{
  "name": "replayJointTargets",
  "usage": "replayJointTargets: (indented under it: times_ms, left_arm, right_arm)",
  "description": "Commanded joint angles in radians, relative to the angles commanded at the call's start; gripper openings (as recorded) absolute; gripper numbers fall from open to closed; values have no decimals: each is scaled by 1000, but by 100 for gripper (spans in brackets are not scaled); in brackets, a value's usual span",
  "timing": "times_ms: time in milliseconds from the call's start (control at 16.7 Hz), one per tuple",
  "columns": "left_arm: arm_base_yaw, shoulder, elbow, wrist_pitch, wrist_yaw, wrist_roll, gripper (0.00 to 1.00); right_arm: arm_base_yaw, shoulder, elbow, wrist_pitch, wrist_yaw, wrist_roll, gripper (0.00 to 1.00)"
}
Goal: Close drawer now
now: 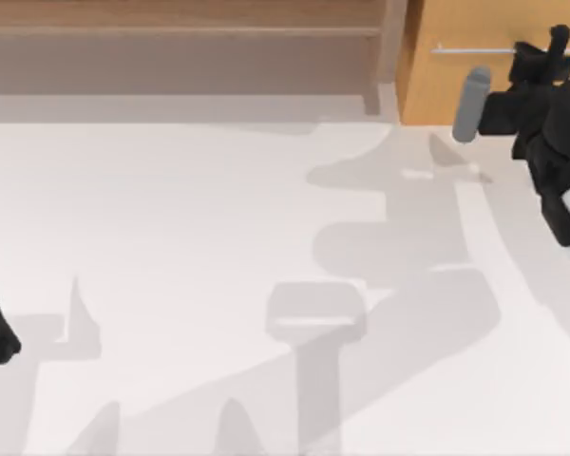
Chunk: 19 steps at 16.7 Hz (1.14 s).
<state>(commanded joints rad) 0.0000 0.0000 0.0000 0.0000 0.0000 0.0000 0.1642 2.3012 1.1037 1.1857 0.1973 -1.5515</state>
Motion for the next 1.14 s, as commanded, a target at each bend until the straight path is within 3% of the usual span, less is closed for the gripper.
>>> replayJointTargets:
  times_ms: [780,1140]
  left_arm:
    - [0,0,0,0,0,0,100]
    - [0,0,0,0,0,0,100]
  right_arm:
    - [0,0,0,0,0,0,98]
    - [0,0,0,0,0,0,100]
